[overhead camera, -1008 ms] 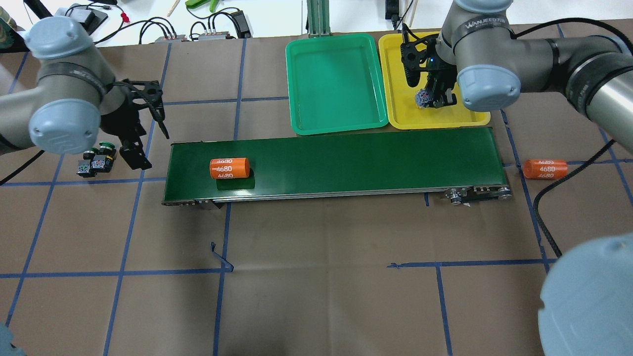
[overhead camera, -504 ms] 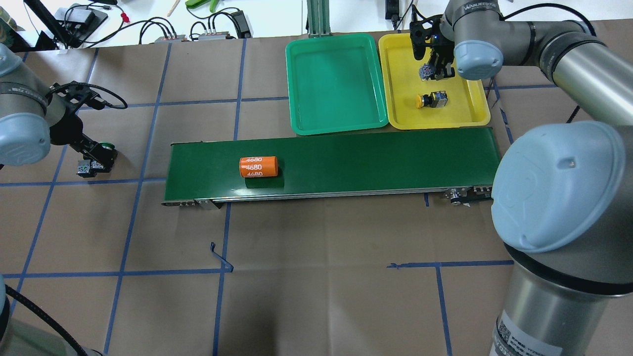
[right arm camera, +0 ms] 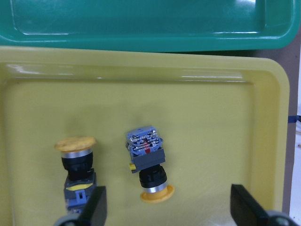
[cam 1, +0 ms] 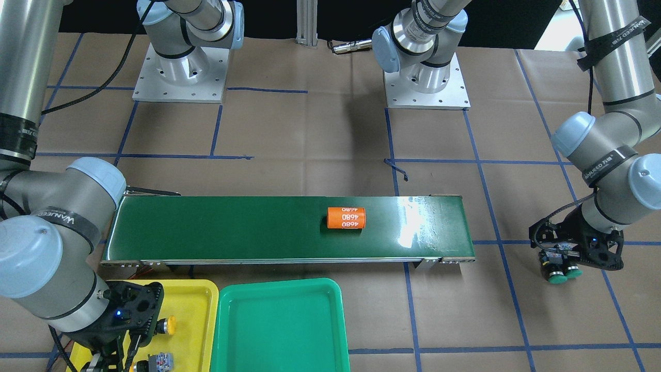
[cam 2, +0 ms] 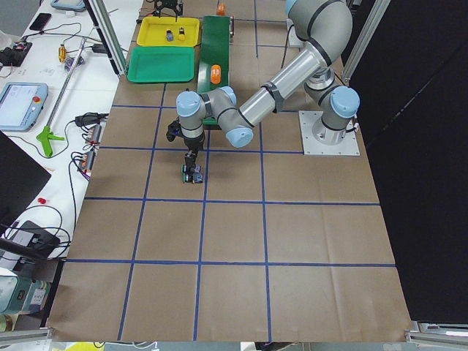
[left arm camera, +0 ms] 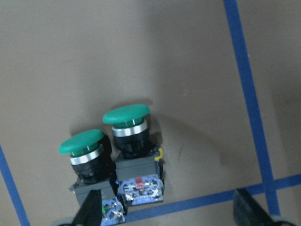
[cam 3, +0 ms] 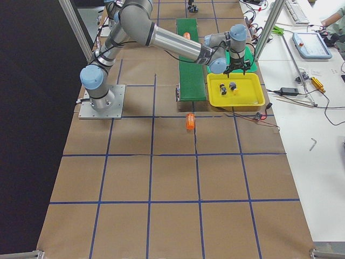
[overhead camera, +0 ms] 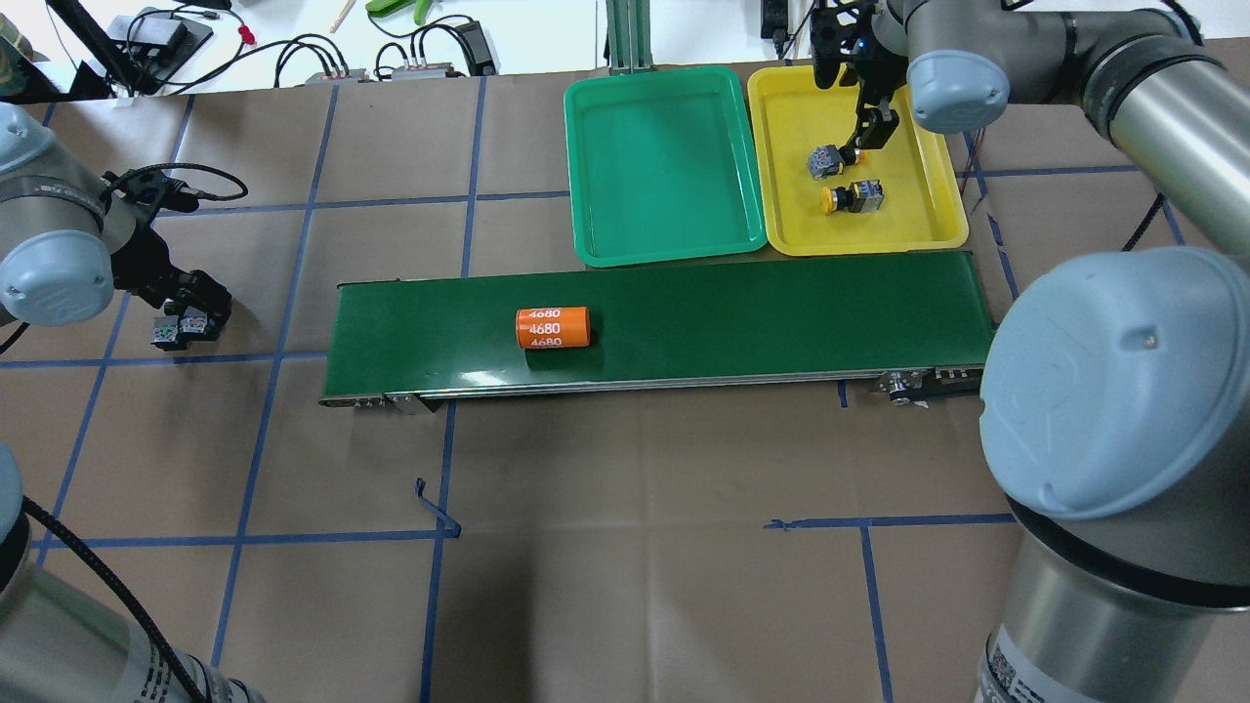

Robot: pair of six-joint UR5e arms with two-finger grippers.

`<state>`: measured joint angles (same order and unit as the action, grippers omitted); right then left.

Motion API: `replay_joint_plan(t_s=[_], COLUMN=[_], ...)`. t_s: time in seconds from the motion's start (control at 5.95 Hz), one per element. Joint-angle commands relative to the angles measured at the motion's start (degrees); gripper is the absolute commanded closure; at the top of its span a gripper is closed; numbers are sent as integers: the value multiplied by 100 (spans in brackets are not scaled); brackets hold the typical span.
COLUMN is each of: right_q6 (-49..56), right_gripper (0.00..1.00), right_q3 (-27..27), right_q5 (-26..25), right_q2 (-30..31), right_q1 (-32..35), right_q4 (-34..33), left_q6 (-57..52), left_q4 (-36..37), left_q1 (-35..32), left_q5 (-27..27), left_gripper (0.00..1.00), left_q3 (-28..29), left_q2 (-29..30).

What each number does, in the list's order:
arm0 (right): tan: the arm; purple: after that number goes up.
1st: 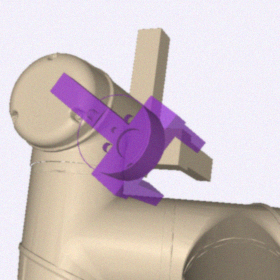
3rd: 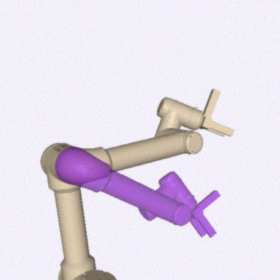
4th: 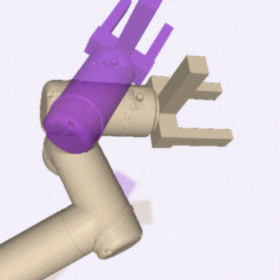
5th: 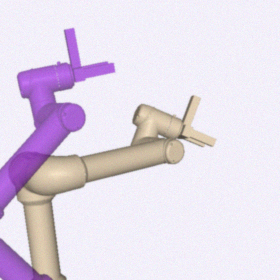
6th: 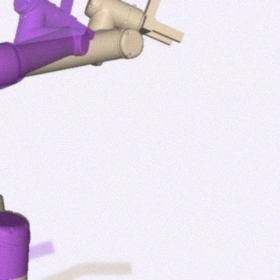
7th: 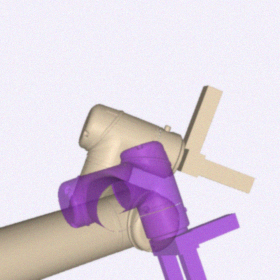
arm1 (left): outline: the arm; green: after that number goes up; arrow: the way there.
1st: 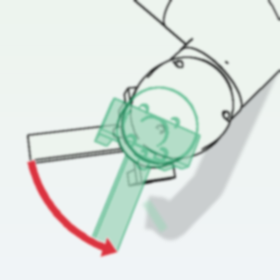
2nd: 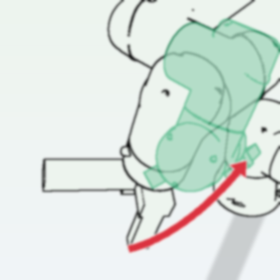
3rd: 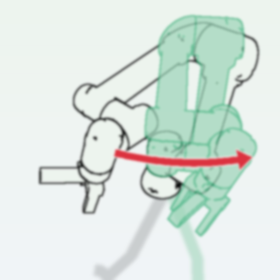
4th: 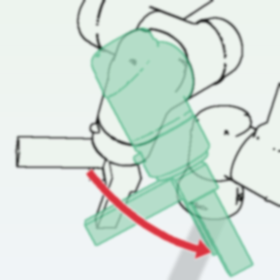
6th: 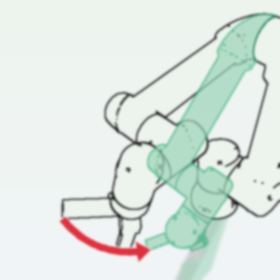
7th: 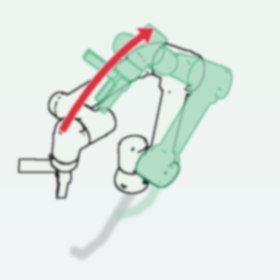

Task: Sort buttons by color to trays
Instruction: 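Grasp a green-capped button with the left gripper while the right moves over the belt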

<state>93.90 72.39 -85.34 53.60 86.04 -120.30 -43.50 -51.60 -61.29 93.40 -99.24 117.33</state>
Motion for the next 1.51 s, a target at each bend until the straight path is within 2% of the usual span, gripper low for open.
replay_joint_plan(t_s=[0.0,0.34,0.5,0.67,1.01,1.18,1.34], right_q6=[-457,-661,-1054,-1597,-2451,-2559,-2561], right_gripper=[0,0,0,0,0,0,0], right_q3=[212,1105,1572,1811,1805,1813,1822], right_q5=[9,0,26,35,9,35,27], right_q2=[832,1754,2142,2407,2498,2498,2489], right_q1=[114,578,815,1088,1790,1846,1846], right_q4=[2155,2274,2257,2239,2230,2169,2160], left_q6=[34,70,61,52,26,34,8], left_q4=[141,115,115,124,159,159,159], left_q1=[-6,-32,-41,-24,-15,-15,-15], left_q5=[-5,-14,-14,-14,-14,-14,-14], left_gripper=[3,3,3,3,43,68,89], left_q3=[194,98,89,89,89,89,106], left_q2=[395,370,379,431,484,484,475])
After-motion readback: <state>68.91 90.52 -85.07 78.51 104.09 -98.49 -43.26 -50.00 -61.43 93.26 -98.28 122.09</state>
